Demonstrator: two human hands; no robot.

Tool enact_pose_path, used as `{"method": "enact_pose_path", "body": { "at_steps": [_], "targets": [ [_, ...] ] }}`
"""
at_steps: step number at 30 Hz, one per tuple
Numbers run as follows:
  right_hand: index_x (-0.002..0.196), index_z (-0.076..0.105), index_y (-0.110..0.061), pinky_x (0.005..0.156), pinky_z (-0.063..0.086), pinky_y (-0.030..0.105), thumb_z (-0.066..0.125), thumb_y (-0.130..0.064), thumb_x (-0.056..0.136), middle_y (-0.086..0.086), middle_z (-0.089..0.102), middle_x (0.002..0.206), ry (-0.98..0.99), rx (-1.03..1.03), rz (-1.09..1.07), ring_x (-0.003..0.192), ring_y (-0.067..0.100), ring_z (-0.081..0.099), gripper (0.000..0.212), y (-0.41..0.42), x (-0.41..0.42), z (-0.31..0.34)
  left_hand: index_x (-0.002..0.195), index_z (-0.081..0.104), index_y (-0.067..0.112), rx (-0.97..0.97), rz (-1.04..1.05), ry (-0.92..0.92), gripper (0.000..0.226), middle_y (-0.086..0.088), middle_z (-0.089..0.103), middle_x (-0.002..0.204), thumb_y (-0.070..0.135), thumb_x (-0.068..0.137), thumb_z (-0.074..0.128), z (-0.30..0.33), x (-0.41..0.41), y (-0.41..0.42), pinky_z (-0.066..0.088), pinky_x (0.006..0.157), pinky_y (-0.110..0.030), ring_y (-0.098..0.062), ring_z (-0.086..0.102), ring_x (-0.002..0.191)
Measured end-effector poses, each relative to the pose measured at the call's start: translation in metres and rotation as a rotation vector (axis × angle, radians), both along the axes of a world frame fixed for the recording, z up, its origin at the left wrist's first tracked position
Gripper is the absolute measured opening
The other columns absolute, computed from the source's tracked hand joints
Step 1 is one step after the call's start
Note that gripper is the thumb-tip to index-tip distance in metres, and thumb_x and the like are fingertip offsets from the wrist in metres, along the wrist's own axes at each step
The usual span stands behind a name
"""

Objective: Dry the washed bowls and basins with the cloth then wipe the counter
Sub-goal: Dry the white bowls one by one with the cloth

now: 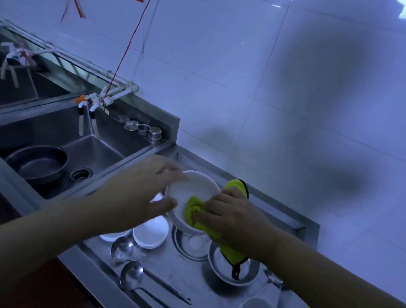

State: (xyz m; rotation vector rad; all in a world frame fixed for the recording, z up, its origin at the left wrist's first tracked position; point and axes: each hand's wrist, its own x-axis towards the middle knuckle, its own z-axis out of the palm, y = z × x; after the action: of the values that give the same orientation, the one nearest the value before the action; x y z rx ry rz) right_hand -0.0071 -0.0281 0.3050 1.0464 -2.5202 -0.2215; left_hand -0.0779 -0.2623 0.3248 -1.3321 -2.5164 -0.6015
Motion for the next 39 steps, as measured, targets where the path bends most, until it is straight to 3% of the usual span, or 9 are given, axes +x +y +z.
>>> {"method": "enact_pose_path", "body": {
  "at_steps": [3, 7, 9, 14, 17, 23, 27, 34, 39],
  "targets": [
    [0.101, 0.073, -0.016, 0.076, 0.054, 0.039, 0.088, -0.021, 0.06, 0.001, 0.072, 0.095, -0.039, -0.094, -0.027, 0.084, 0.021, 0.068, 0.044, 0.003, 0.001, -0.005, 0.094, 0.07, 0.025, -0.183, -0.271, 0.368, 0.025, 0.009, 0.069, 0.096, 0.034, 0.071, 0.069, 0.002, 0.015, 0.009, 0.052, 0.088, -0.031, -0.009, 0.064, 0.094],
    [0.114, 0.067, -0.012, 0.081, 0.049, 0.039, 0.084, -0.027, 0.07, 0.007, 0.069, 0.104, 0.025, -0.244, -0.021, 0.09, 0.023, 0.063, 0.05, 0.011, 0.006, -0.015, 0.077, 0.069, 0.025, -0.336, -0.304, 0.359, 0.017, 0.012, 0.068, 0.074, 0.027, 0.065, 0.081, -0.001, 0.012, 0.012, 0.054, 0.076, -0.023, -0.008, 0.065, 0.072],
    [0.121, 0.06, -0.012, 0.082, 0.048, 0.042, 0.076, -0.031, 0.077, 0.01, 0.067, 0.109, 0.111, -0.427, -0.072, 0.094, 0.023, 0.06, 0.051, 0.018, 0.008, -0.021, 0.08, 0.068, 0.023, -0.197, -0.208, 0.097, 0.007, 0.012, 0.064, 0.074, 0.025, 0.075, 0.073, -0.007, 0.012, 0.007, 0.044, 0.068, -0.018, -0.009, 0.061, 0.072],
    [0.124, 0.058, -0.007, 0.086, 0.046, 0.047, 0.061, -0.047, 0.083, 0.007, 0.06, 0.121, 0.211, -0.851, -0.229, 0.107, 0.021, 0.055, 0.058, 0.006, 0.007, -0.027, 0.089, 0.067, 0.002, 0.511, 0.03, -1.05, 0.01, -0.013, 0.068, 0.081, 0.008, 0.081, 0.066, -0.028, 0.019, 0.02, 0.048, 0.071, -0.03, -0.02, 0.062, 0.076],
    [0.126, 0.058, -0.002, 0.095, 0.043, 0.045, 0.032, -0.063, 0.092, 0.014, 0.055, 0.133, 0.162, -0.893, -0.274, 0.114, 0.03, 0.053, 0.074, -0.017, 0.002, -0.026, 0.099, 0.064, -0.004, 0.82, -0.036, -1.311, 0.031, -0.015, 0.071, 0.087, 0.014, 0.075, 0.062, -0.034, 0.025, 0.038, 0.053, 0.065, -0.025, -0.022, 0.067, 0.079],
    [0.121, 0.066, -0.015, 0.087, 0.042, 0.048, 0.051, -0.029, 0.096, -0.001, 0.057, 0.133, 0.345, -0.772, -0.239, 0.113, 0.02, 0.051, 0.032, -0.036, 0.008, -0.033, 0.097, 0.066, -0.003, 1.011, -0.11, -1.445, 0.026, -0.015, 0.071, 0.087, 0.011, 0.076, 0.057, -0.035, 0.019, 0.054, 0.056, 0.068, -0.026, -0.02, 0.067, 0.078],
    [0.112, 0.071, -0.022, 0.085, 0.041, 0.046, 0.054, -0.031, 0.09, -0.003, 0.061, 0.125, 0.32, -0.795, -0.278, 0.108, 0.024, 0.053, 0.029, -0.032, 0.003, -0.027, 0.103, 0.063, -0.006, 0.949, -0.174, -1.431, 0.03, -0.022, 0.069, 0.099, 0.008, 0.078, 0.056, -0.038, 0.016, 0.053, 0.057, 0.076, -0.031, -0.026, 0.067, 0.088],
    [0.101, 0.067, -0.038, 0.085, 0.044, 0.013, 0.051, -0.022, 0.086, -0.023, 0.066, 0.103, -0.168, -1.416, -0.387, 0.099, -0.004, 0.059, 0.027, -0.015, -0.021, -0.008, 0.098, 0.069, 0.0, 0.909, -0.21, -1.364, 0.028, -0.02, 0.069, 0.094, 0.012, 0.074, 0.059, -0.034, 0.004, 0.048, 0.054, 0.068, -0.03, -0.026, 0.066, 0.081],
    [0.114, 0.061, -0.036, 0.083, 0.042, 0.006, 0.053, -0.016, 0.091, -0.021, 0.063, 0.112, -0.056, -1.399, -0.478, 0.102, -0.006, 0.057, 0.032, -0.003, -0.014, -0.013, 0.088, 0.074, 0.01, 1.122, -0.188, -1.472, 0.016, -0.012, 0.07, 0.087, 0.011, 0.078, 0.062, -0.035, -0.011, 0.046, 0.052, 0.065, -0.027, -0.019, 0.064, 0.076]
  ]
}}
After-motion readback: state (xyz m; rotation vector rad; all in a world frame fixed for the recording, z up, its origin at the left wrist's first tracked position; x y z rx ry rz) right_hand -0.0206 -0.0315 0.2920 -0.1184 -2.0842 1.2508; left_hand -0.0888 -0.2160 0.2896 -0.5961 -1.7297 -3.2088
